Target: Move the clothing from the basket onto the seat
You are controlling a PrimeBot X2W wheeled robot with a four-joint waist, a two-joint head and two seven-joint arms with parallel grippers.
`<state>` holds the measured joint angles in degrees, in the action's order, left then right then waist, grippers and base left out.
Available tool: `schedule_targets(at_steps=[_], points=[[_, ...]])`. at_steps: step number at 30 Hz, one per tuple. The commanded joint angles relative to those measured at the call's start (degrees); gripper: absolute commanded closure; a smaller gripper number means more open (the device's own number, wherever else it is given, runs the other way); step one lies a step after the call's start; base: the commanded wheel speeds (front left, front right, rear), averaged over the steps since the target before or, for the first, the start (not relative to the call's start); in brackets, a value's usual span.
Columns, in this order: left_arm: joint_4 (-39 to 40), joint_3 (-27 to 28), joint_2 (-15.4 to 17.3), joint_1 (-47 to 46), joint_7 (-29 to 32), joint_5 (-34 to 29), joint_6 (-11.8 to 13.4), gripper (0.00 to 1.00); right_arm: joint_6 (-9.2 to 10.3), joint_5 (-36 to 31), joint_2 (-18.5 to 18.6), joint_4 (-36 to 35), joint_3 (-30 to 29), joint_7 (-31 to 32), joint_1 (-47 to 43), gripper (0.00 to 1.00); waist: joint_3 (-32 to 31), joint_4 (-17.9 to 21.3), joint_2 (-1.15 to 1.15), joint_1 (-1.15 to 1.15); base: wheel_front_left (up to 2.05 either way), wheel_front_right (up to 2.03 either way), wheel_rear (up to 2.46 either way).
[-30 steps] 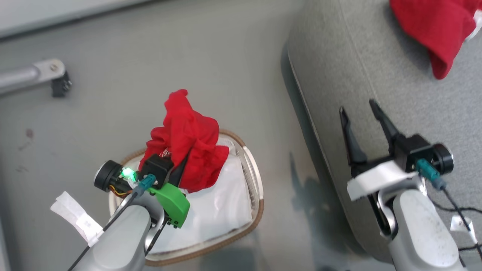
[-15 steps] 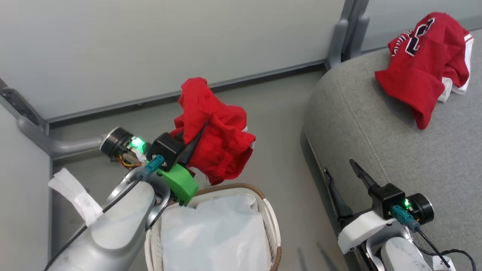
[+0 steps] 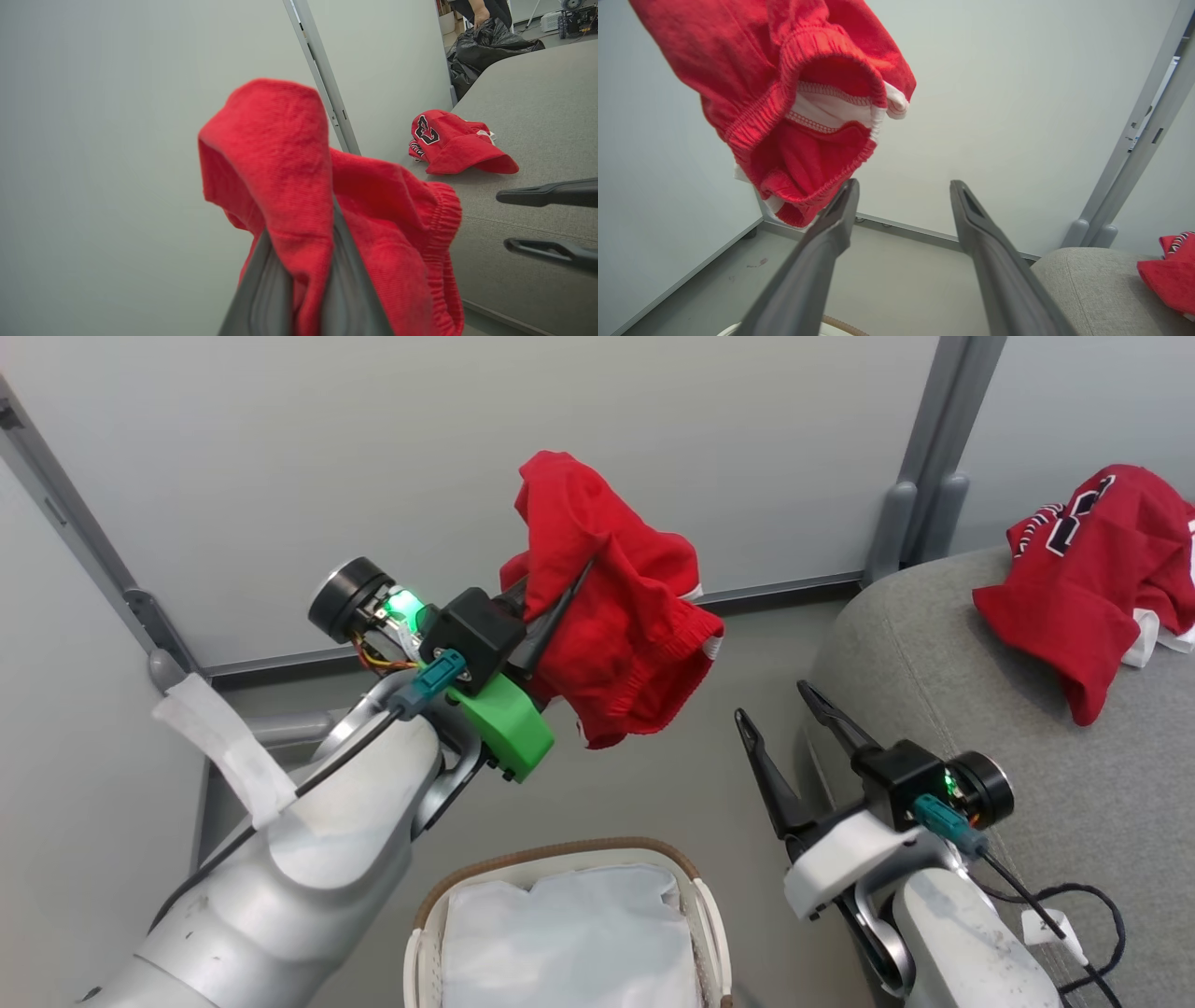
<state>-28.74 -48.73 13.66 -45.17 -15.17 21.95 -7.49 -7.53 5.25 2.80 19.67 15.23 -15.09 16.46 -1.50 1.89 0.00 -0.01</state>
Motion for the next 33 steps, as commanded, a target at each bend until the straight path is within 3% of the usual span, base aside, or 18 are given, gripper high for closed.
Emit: schedule_targets(at_steps=[1, 14, 15, 17, 18, 29, 30, 31, 32, 33], points=[[0.1, -0.4, -0.5, -1.1, 0.0, 0.6, 0.0, 1.0, 0.08, -0.1, 0.2, 0.7, 0.7, -0.1, 1.6, 0.0, -0.3, -0.9, 0.0, 0.01, 0.0, 0.0, 0.0], [1.2, -5.3, -2.9, -0.5, 0.0, 2.2, 0.0, 1.0, 0.08, -1.5, 0.2, 13.2, 8.0, -0.1, 13.2, 0.0, -0.3, -3.9, 0.0, 0.01, 0.0, 0.0, 0.0], [1.3, -5.6, -3.0, -0.3, 0.0, 2.2, 0.0, 1.0, 0.08, -1.3, 0.2, 13.5, 8.3, -0.1, 13.6, 0.56, -0.4, -4.0, 0.0, 0.01, 0.0, 0.0, 0.0], [1.5, -5.8, -3.0, 0.2, 0.0, 2.6, 0.0, 1.0, 0.08, -0.6, 0.2, 13.7, 8.7, -0.1, 14.0, 0.92, -0.4, -4.1, 0.0, 0.01, 0.0, 0.0, 0.0], [1.6, -5.8, -2.9, 0.5, 0.0, 2.7, 0.0, 1.0, 0.08, -0.3, 0.2, 13.7, 8.8, -0.1, 14.2, 1.0, -0.5, -4.1, 0.0, 0.01, 0.0, 0.0, 0.0], [2.4, -2.6, -2.6, 4.5, 0.0, 4.1, 0.0, 1.0, 0.08, 1.2, 0.2, 11.6, 7.7, -0.1, 13.0, 1.0, -0.7, -3.4, 0.0, 0.01, 0.0, 0.0, 0.0], [2.6, -1.8, -2.7, 5.2, 0.0, 4.3, 0.2, 0.89, 0.08, 1.0, 0.2, 11.4, 7.2, -0.1, 12.9, 1.0, -0.7, -3.3, 0.0, 0.01, 0.0, 0.0, 0.0], [2.9, -0.8, -2.9, 6.0, 0.0, 4.5, 0.4, 0.6, 0.08, 0.6, 0.2, 11.2, 6.7, -0.1, 12.9, 1.0, -0.7, -3.1, 0.0, 0.01, 0.0, 0.0, 0.0], [3.1, 0.1, -3.0, 6.7, 0.0, 4.6, 0.5, 0.51, 0.08, 0.3, 0.2, 11.0, 6.2, -0.1, 12.9, 1.0, -0.7, -3.0, 0.0, 0.01, 0.0, 0.0, 0.0], [3.4, 0.8, -3.2, 7.4, 0.0, 4.7, 0.6, 0.22, 0.08, 0.0, 0.2, 10.8, 5.7, -0.1, 12.9, 1.0, -0.7, -2.8, 0.0, 0.01, 0.0, 0.0, 0.0]])
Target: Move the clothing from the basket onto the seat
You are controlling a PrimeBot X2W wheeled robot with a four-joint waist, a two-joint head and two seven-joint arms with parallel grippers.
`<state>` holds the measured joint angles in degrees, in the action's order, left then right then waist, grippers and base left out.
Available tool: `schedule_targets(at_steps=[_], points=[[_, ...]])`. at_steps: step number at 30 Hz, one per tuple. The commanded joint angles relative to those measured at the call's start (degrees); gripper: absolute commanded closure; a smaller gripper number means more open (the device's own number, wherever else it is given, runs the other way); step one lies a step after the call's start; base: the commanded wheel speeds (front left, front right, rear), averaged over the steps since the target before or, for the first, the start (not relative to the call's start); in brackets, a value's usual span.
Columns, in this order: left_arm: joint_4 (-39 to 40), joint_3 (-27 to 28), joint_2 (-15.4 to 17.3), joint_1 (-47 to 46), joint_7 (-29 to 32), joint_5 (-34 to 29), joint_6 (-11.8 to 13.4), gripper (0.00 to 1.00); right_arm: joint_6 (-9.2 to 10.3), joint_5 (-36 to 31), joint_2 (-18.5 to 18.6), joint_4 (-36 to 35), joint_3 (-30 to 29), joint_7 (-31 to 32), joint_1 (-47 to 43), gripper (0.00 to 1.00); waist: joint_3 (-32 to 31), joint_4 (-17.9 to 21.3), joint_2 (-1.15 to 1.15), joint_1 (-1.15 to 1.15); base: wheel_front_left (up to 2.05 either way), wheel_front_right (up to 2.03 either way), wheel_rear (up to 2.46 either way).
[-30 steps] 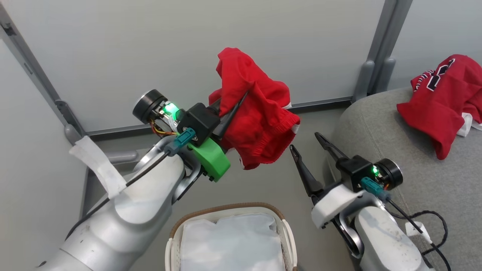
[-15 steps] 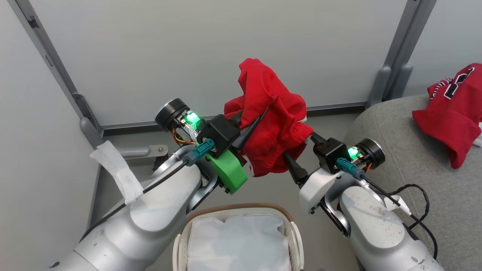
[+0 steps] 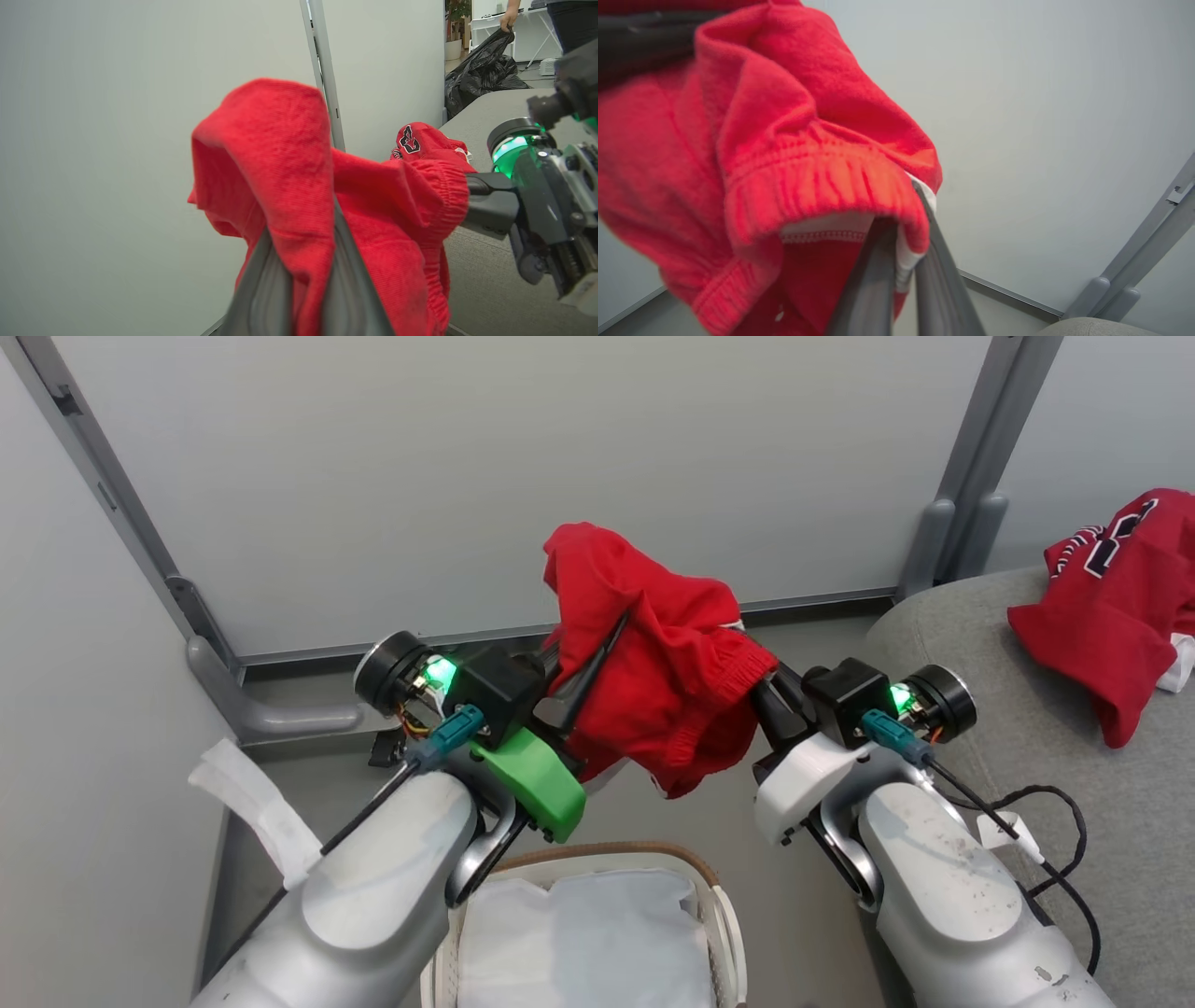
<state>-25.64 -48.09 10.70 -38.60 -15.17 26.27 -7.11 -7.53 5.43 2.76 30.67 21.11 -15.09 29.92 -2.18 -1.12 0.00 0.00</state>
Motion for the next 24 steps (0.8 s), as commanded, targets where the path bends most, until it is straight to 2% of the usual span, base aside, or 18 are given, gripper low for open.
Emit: schedule_targets(at_steps=[1, 9, 16, 24], points=[[0.5, 1.2, -0.3, 1.9, 0.0, 0.5, 0.2, 0.0, 0.08, -0.7, 0.2, -0.4, -0.7, -0.1, -0.4, 1.0, 0.1, 0.4, 0.0, 0.0, 0.0, 0.0, 0.0], [0.9, 7.3, -1.0, 10.7, 0.0, -0.7, 0.3, 0.0, 0.08, -3.6, 1.1, -2.8, -5.8, -0.1, 0.9, 1.0, 0.5, 3.1, 0.0, 0.0, 0.0, 0.0, 0.0], [0.3, 12.2, -3.4, 18.2, 0.0, -1.8, 0.0, 0.0, 0.08, -5.1, 3.0, -5.4, -9.6, -0.1, -0.3, 1.0, 1.0, 6.2, 0.0, 0.0, 0.0, 0.0, 0.0], [0.1, 14.2, -5.5, 23.0, 0.0, -4.2, -0.4, 0.0, 0.08, -5.7, 4.7, -6.9, -12.3, -0.1, -1.3, 1.0, 2.1, 11.2, 0.0, 0.0, 0.0, 0.0, 0.0]])
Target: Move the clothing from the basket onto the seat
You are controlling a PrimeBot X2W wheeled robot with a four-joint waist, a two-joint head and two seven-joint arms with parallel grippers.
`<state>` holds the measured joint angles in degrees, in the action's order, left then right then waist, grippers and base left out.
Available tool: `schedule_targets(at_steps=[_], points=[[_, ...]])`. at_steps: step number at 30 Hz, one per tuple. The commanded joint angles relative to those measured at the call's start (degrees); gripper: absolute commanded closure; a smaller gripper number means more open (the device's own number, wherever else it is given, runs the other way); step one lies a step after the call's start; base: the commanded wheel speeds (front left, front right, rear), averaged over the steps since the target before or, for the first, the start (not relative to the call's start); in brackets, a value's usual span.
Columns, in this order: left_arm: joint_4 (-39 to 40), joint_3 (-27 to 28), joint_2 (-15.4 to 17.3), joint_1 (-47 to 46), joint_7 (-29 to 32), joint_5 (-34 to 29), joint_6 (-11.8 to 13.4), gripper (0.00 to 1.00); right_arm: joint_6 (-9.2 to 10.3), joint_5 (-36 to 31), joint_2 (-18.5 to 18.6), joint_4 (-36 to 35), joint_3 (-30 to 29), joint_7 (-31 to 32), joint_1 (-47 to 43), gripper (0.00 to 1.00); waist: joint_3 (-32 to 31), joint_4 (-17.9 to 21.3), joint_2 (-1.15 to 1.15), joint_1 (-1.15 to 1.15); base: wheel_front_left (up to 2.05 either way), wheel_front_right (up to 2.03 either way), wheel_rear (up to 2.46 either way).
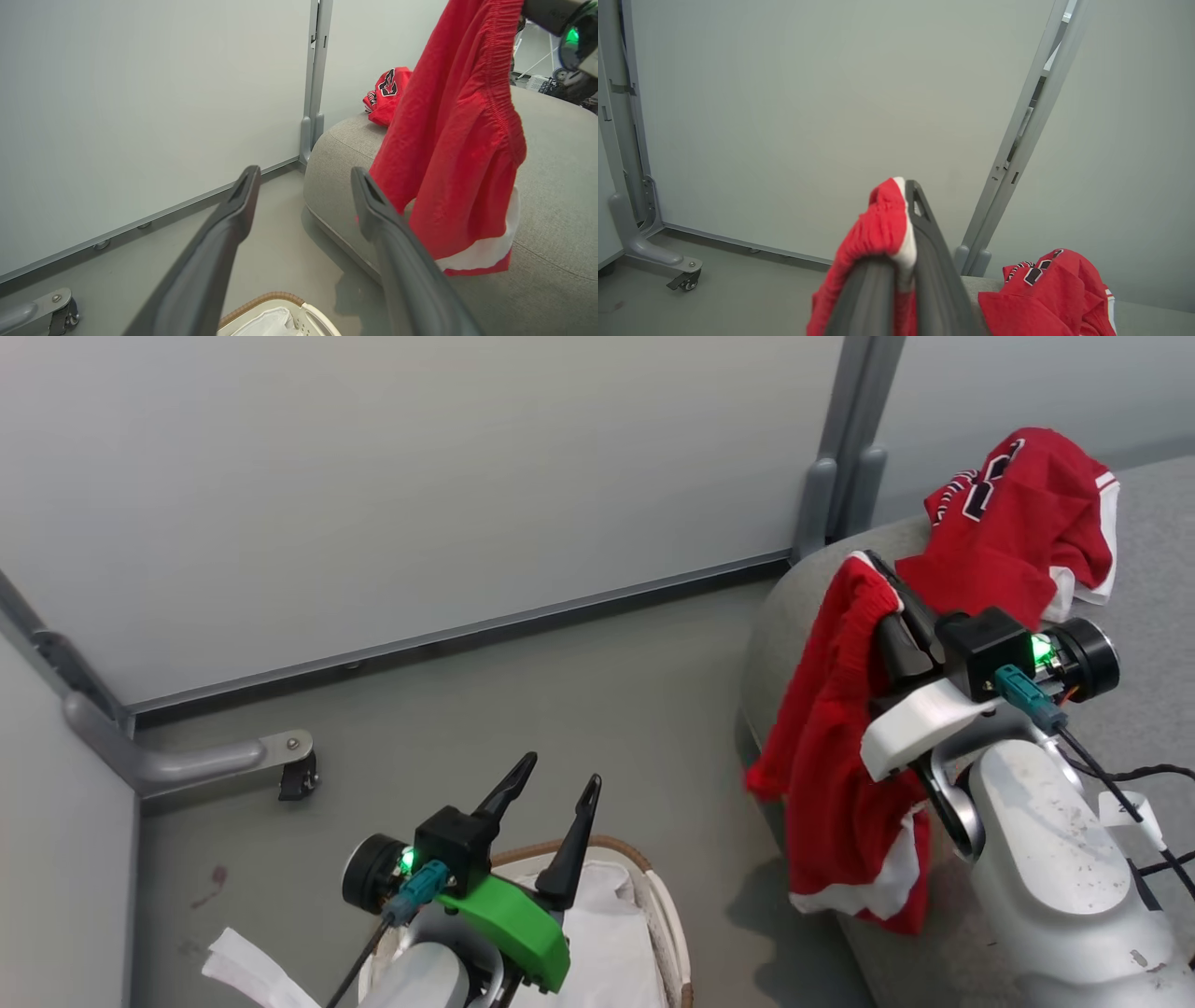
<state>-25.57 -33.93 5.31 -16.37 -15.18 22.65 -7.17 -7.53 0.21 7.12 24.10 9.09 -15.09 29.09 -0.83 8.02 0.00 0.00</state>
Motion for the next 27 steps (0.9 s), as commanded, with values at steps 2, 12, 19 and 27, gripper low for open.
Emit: schedule_targets(at_steps=[2, 12, 19, 27], points=[[0.2, 0.3, -0.5, 1.2, 0.0, -0.9, -0.3, 0.0, 0.08, -0.5, 0.7, -0.3, -0.8, -0.1, -0.3, 1.0, 1.1, 3.6, 0.0, 0.0, 0.0, 0.0, 0.0], [1.8, -0.2, -1.1, -1.4, 0.0, -2.0, -0.4, 0.0, 0.08, -0.4, 2.1, -1.0, -1.4, -0.1, 3.5, 1.0, 6.5, 13.1, 0.0, 0.0, 0.0, 0.0, 0.0], [2.0, -1.5, -0.1, -4.3, 0.1, -2.3, -0.4, 0.0, 0.08, -0.1, 2.7, -0.2, -1.8, -0.1, 6.3, 1.0, 10.9, 16.7, 0.0, 0.0, 0.0, 0.0, 0.0], [2.4, -3.9, 1.3, -8.3, 0.0, -2.4, -0.4, 0.0, 0.08, 0.7, 6.9, 6.2, -1.5, -0.1, 16.1, 1.0, 16.8, 15.7, 0.0, 0.0, 0.0, 0.0, 0.0]])
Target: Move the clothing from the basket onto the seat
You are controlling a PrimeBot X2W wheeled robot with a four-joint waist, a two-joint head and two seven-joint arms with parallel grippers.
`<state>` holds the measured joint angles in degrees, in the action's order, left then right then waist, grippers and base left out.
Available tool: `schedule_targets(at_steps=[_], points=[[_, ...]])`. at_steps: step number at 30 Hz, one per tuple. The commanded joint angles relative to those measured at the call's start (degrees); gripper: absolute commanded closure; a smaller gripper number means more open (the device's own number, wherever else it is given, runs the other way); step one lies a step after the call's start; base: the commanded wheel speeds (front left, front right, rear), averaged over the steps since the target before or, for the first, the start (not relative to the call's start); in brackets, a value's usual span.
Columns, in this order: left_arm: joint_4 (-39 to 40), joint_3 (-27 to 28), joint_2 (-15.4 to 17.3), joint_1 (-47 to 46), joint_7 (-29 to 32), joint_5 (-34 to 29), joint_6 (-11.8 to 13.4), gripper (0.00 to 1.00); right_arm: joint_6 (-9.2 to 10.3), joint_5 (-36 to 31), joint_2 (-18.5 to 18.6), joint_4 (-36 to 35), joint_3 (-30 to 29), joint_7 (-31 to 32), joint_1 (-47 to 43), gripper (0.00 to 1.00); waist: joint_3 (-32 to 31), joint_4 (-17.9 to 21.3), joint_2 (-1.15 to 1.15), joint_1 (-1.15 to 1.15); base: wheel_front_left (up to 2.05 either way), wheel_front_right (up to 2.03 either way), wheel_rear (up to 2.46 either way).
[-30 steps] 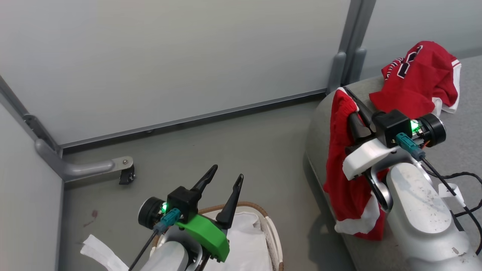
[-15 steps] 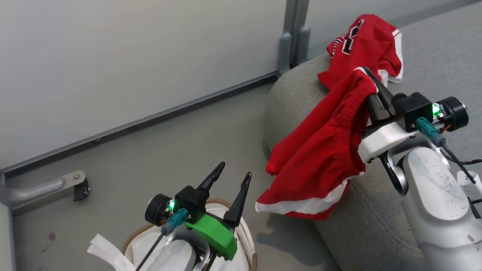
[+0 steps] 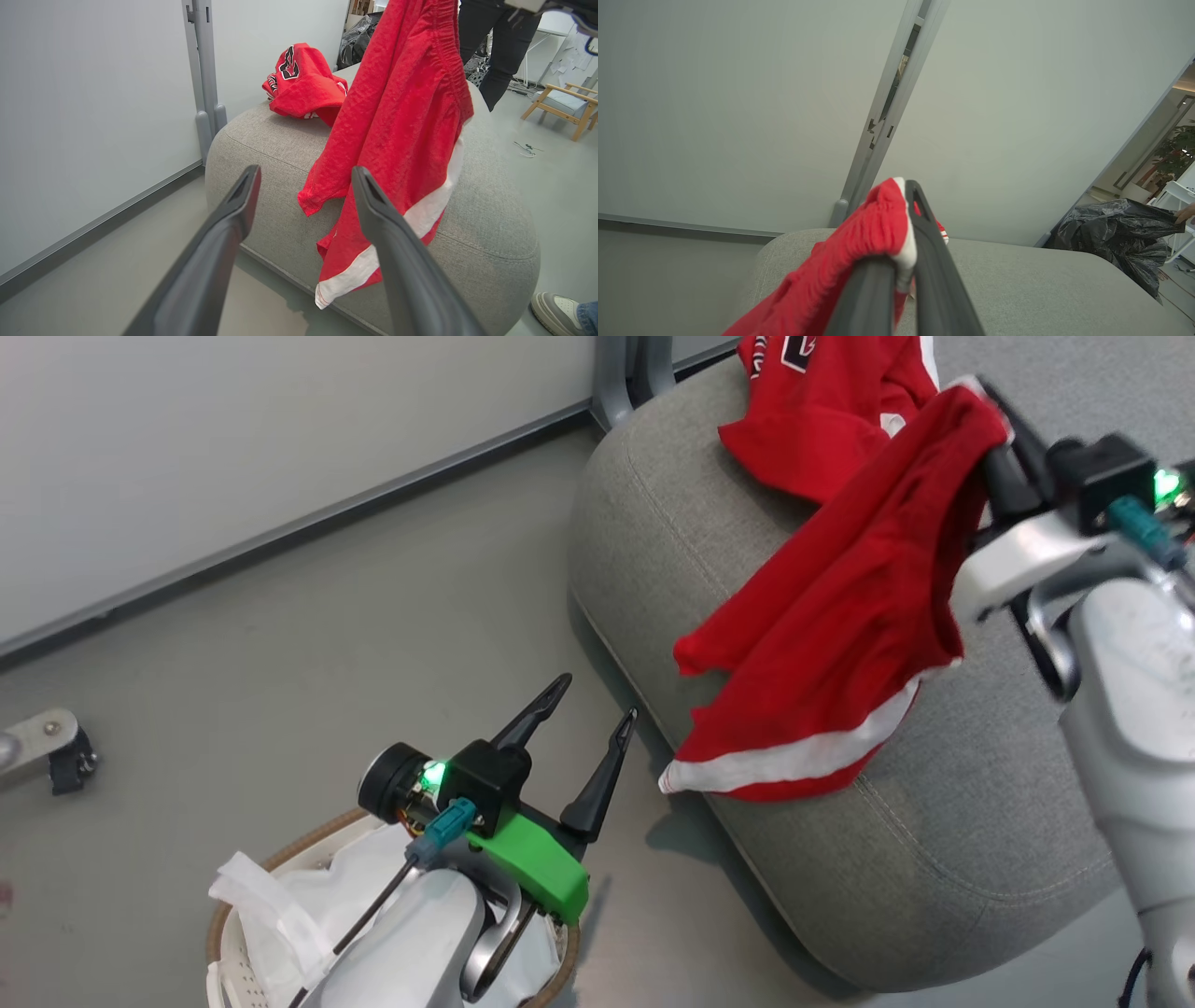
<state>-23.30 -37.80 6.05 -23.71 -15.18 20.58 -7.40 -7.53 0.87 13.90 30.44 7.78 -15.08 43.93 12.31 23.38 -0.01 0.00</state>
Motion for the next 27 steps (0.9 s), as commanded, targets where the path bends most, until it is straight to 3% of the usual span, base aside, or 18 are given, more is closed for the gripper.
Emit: schedule_targets(at_steps=[1, 9, 15, 27], points=[[0.2, -0.3, 0.9, -1.6, 0.0, -0.4, -0.1, 0.0, 0.08, 0.5, 0.9, 0.8, -0.6, -0.1, 3.8, 1.0, 4.7, 0.0, 0.01, 0.0, 0.0, 0.0, 0.0], [1.5, -1.8, 2.3, -7.2, 0.0, -0.9, -0.1, 0.0, 0.08, 1.3, 8.9, 7.1, -5.1, -0.1, 20.4, 1.0, 13.6, -4.5, 0.01, 0.0, 0.0, 0.0, 0.0], [2.3, -1.8, 3.0, -10.6, 0.1, -1.6, -0.1, 0.0, 0.08, -0.4, 10.9, 11.8, -8.8, -0.1, 24.4, 1.0, 19.7, -7.7, 0.01, 0.0, 0.0, 0.0, 0.0], [3.0, -0.5, 4.9, -12.4, 0.0, -2.6, -0.2, 0.0, 0.08, -5.0, 7.8, 16.6, -14.1, -0.1, 18.9, 1.0, 26.1, -9.3, 0.01, 0.0, 0.0, 0.0, 0.0]])
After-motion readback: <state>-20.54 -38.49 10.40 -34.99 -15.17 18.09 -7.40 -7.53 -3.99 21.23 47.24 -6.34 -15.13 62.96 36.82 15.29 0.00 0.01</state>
